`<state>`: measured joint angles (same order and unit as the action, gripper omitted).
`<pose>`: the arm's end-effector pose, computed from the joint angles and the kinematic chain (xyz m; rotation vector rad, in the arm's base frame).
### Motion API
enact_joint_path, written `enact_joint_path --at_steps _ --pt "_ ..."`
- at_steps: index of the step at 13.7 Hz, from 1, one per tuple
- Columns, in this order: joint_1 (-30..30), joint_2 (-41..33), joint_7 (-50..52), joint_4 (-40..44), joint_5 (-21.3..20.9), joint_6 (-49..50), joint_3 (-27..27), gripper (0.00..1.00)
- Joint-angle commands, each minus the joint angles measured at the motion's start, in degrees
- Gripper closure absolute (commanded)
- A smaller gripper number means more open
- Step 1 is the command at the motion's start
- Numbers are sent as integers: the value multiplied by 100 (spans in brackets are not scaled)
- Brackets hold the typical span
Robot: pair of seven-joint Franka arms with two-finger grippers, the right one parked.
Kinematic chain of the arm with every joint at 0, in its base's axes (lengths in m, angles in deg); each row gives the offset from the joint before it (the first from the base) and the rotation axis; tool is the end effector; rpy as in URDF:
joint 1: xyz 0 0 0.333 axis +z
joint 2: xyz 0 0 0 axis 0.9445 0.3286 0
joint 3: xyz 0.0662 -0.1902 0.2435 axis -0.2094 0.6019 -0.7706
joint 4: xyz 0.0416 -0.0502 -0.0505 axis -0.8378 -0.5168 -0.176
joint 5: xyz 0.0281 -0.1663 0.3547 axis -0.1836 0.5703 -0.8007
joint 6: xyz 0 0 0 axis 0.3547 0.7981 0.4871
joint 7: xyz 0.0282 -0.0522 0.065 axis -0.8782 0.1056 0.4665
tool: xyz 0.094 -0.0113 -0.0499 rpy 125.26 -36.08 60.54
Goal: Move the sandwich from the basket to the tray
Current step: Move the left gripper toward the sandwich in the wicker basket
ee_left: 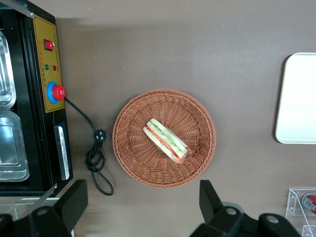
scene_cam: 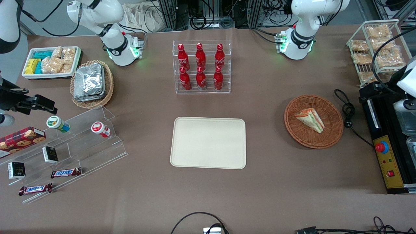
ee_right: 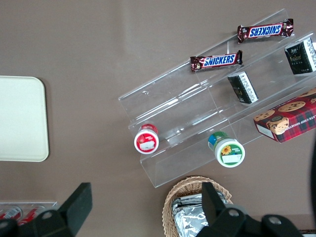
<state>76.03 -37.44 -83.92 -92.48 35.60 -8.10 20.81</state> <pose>0.5640 0.0084 0.6062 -3.1147 0.0498 0.0653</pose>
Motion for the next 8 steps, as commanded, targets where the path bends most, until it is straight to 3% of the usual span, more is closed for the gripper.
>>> enact_joint_path --at_steps 1,4,8 --pt "-56 66 112 151 -83 84 -12 0" --pt "-64 75 181 98 -83 84 -12 0" --pt "-293 198 1429 -278 -215 -151 32 0"
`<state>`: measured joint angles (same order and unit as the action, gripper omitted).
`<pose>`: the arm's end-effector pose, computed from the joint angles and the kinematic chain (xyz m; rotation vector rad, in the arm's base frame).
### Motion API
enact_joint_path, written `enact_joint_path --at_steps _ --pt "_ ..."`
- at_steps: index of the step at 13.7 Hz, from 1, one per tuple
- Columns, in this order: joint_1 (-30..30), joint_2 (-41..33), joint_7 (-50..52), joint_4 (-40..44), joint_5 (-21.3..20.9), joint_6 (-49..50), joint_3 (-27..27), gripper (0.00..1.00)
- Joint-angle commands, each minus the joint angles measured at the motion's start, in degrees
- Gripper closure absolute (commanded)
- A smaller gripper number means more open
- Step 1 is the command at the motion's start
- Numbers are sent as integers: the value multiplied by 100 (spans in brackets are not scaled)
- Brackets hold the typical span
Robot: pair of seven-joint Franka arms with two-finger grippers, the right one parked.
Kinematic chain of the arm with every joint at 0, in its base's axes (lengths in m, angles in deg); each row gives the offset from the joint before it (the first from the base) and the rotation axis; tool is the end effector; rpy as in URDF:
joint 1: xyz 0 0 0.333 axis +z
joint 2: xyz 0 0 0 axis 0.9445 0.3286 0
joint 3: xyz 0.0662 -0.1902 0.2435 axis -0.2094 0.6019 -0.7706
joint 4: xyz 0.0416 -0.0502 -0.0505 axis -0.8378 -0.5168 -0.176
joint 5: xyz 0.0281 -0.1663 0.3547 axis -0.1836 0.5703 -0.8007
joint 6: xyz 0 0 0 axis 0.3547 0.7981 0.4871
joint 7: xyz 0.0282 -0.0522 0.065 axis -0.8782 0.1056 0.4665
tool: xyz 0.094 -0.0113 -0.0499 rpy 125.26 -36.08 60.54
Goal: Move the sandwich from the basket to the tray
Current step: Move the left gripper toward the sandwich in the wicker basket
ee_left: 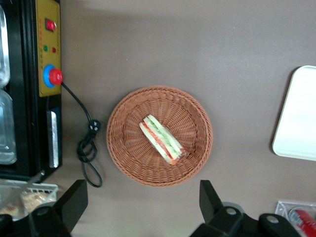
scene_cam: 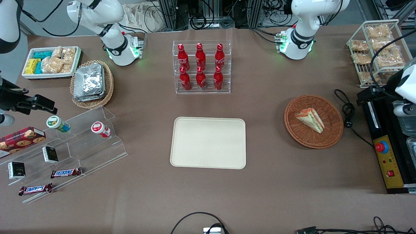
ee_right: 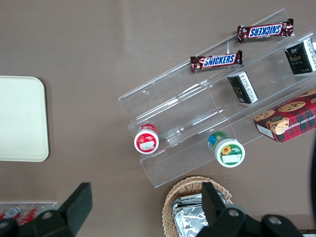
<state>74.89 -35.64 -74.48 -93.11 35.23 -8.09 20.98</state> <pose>0.5717 -0.0031 0.5832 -3.0982 -0.1691 0.1264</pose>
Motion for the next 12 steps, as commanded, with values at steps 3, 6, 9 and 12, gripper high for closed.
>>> enact_joint_path --at_steps 3,6,9,12 --pt "-196 -227 1300 -1040 -126 -750 23 0" --pt "-196 -499 1854 -1919 -108 -1443 14 0" --pt "-196 -641 2636 -2676 -73 -2033 23 0" --pt "-196 -789 3129 -3413 -73 -2726 23 0"
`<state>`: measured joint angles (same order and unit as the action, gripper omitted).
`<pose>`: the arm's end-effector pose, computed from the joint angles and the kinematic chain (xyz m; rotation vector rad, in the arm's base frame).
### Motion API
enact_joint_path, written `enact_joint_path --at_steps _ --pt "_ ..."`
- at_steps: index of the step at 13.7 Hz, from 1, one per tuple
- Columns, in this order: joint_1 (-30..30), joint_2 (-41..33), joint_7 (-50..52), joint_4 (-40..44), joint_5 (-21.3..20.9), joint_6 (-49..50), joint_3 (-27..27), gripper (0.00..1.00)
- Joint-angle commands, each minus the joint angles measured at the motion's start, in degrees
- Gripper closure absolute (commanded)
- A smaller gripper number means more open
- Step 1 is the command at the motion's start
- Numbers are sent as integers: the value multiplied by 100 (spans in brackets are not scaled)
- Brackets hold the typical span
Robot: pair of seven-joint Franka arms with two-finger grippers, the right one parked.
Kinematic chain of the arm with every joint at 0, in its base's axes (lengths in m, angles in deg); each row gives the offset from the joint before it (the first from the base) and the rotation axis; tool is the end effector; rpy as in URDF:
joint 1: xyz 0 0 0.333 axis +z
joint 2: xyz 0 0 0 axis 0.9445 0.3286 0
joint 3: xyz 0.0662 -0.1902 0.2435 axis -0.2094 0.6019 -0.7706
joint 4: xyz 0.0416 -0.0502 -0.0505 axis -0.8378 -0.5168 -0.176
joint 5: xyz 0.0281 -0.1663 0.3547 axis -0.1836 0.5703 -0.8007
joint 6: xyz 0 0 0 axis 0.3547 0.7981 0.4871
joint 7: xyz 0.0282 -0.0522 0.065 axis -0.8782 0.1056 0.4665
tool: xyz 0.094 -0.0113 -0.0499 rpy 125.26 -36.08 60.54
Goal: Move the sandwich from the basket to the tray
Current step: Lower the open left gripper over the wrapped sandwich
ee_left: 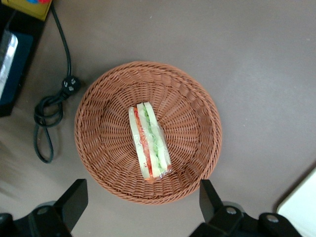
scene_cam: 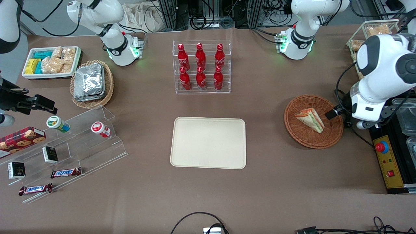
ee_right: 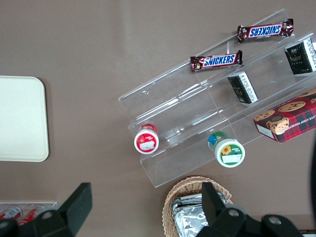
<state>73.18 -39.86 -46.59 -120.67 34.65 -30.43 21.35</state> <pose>0.5359 -0.0245 0.4300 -2.9539 -0.8197 0.1259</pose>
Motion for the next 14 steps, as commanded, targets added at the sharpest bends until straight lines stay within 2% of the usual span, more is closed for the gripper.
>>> enact_joint_path --at_steps 1,4,11,14 --pt "-26 -447 455 -930 -15 -825 -13 0" --pt "-34 -395 938 -1274 -23 -1302 57 0" --pt "-34 -299 1414 -2619 -41 -3138 92 0" --pt "-34 -106 1625 -2726 -41 -3474 92 0"
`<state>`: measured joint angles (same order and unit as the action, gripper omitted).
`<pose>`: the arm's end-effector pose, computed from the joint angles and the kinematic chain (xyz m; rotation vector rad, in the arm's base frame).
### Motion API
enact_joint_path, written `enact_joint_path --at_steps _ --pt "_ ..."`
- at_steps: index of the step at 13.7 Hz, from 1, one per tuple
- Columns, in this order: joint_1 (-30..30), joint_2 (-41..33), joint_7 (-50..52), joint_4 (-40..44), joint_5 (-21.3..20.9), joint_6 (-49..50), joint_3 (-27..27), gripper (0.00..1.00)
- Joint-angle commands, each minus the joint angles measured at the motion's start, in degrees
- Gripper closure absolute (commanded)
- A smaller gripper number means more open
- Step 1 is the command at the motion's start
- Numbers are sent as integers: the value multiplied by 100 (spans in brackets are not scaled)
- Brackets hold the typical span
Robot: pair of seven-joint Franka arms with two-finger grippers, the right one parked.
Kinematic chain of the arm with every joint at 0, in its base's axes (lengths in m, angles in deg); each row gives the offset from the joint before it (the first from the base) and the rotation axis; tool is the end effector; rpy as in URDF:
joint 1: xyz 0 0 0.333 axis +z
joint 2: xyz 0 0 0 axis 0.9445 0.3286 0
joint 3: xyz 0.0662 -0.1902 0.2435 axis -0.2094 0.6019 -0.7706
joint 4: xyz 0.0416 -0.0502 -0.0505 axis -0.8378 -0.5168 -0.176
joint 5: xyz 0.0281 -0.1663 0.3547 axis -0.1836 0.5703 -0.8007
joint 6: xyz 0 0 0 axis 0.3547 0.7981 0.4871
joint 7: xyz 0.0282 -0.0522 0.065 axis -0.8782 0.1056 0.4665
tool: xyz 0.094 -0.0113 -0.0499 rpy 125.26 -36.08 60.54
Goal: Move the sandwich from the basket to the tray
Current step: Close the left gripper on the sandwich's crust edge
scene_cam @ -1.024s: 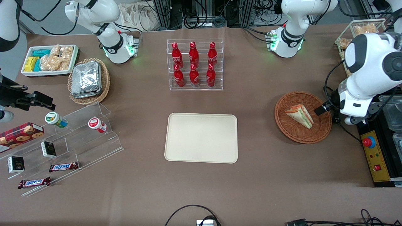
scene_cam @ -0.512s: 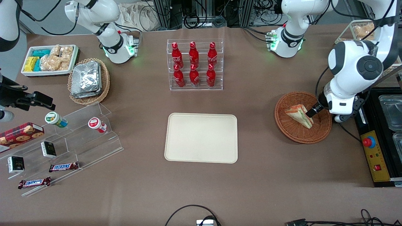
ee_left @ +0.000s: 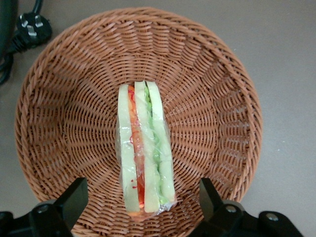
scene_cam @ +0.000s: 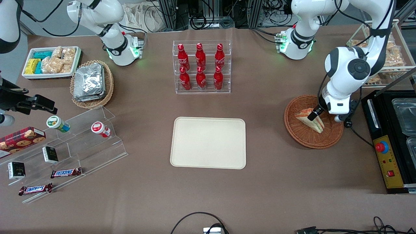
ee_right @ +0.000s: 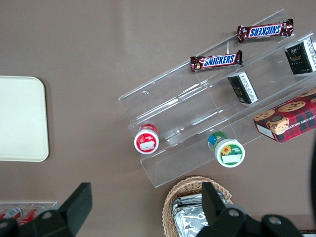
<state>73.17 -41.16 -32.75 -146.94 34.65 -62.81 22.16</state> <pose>0.4631 -0.0307 0.2923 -2.9081 -1.1458 -0.0600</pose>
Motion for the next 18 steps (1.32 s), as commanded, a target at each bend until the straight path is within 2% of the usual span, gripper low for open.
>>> enact_joint_path --at_steps 1,12,13,14,15,16,17,18 --pt "-33 69 242 -116 -41 -298 10 0" --pt "-33 632 373 -283 -68 -1107 2 1" --pt "-33 640 365 -283 -103 -1107 2 8" --pt "-33 667 356 -274 -112 -1107 2 25" --pt "-33 684 356 -274 -120 -1107 10 49" --pt "-60 676 338 -283 -129 -1116 10 77" --pt "-147 676 277 -283 -147 -1107 10 95" --pt "-174 676 277 -283 -234 -1107 10 100"
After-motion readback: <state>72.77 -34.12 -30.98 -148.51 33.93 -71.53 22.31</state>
